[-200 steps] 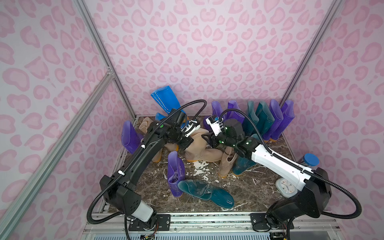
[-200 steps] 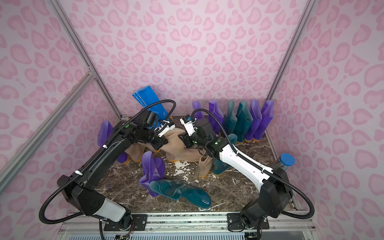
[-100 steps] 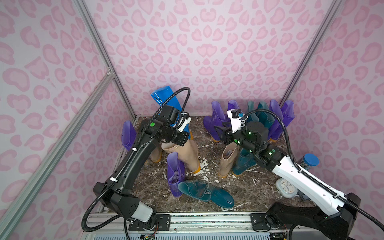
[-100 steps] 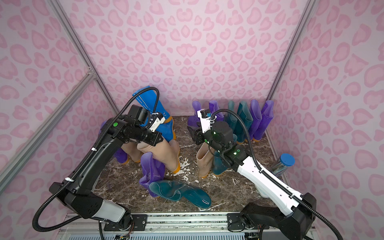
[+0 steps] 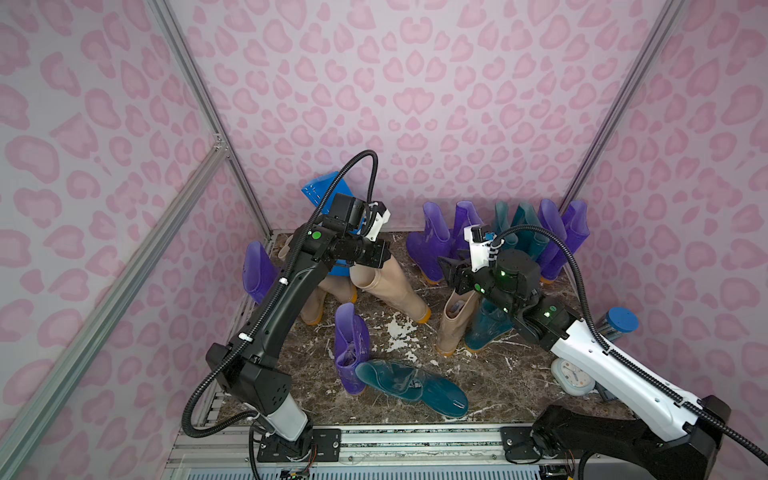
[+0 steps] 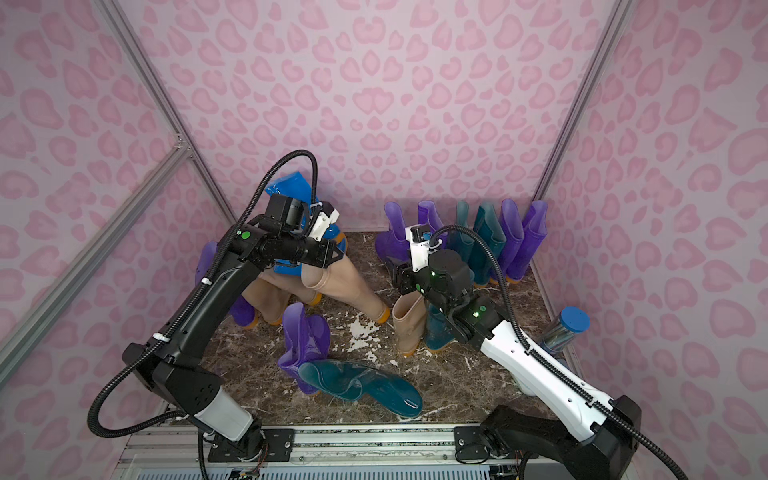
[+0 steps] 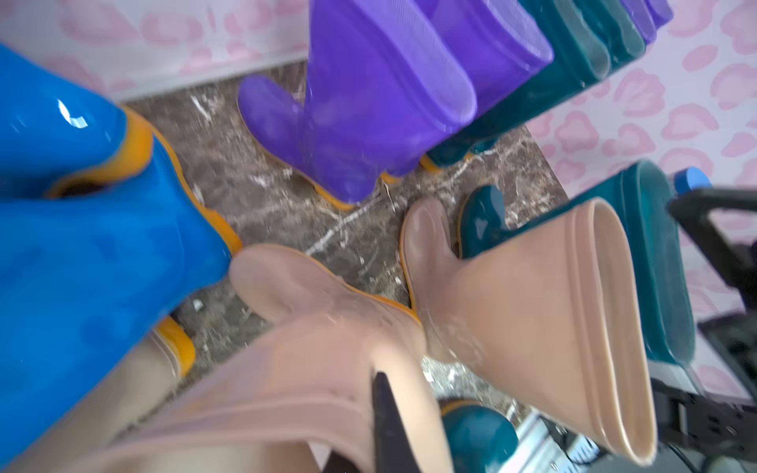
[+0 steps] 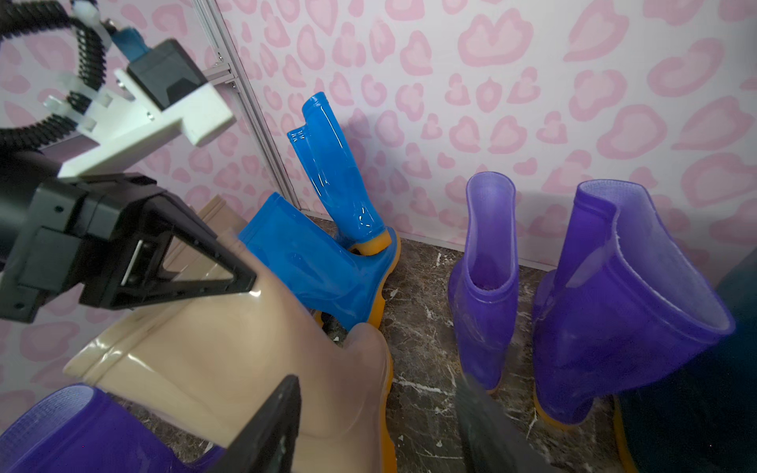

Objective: Match and arrange rain boots in pairs
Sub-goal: Adjust the rain boot at the center of the board.

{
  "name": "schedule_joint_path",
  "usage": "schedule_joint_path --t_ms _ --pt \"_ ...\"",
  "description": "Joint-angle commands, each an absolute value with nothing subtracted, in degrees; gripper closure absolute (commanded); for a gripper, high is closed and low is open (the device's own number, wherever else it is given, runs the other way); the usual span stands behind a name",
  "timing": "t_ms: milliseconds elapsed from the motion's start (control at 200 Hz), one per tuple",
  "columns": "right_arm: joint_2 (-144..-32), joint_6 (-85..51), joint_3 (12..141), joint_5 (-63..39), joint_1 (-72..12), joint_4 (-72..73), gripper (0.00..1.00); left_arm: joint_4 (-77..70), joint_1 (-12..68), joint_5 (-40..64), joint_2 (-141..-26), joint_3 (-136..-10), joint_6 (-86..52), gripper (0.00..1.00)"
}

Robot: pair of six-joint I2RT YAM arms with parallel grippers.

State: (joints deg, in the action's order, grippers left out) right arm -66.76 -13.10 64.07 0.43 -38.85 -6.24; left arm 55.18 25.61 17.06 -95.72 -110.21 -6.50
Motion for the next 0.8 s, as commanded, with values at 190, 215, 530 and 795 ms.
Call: schedule_joint_path --t_ms 190,215,530,795 --pt "-66.5 -13.5 62.7 0.1 -38.3 -4.5 0.38 49.0 25.6 9.0 -106.3 -120.2 5.8 0.98" --pt "-66.4 -13.5 62.7 0.1 -38.3 -4.4 0.38 49.3 25.7 8.5 -107.4 -121.1 6.8 0.98" --pt "-65.6 -13.5 61.6 -0.3 -37.3 -3.5 0.38 56.1 26.4 17.5 -110.3 -122.4 12.3 0.98" --pt "-65.2 -13.9 61.8 -1.2 -35.9 -3.9 0.37 54.1 27.8 18.9 -95.6 -106.2 16.3 0.98"
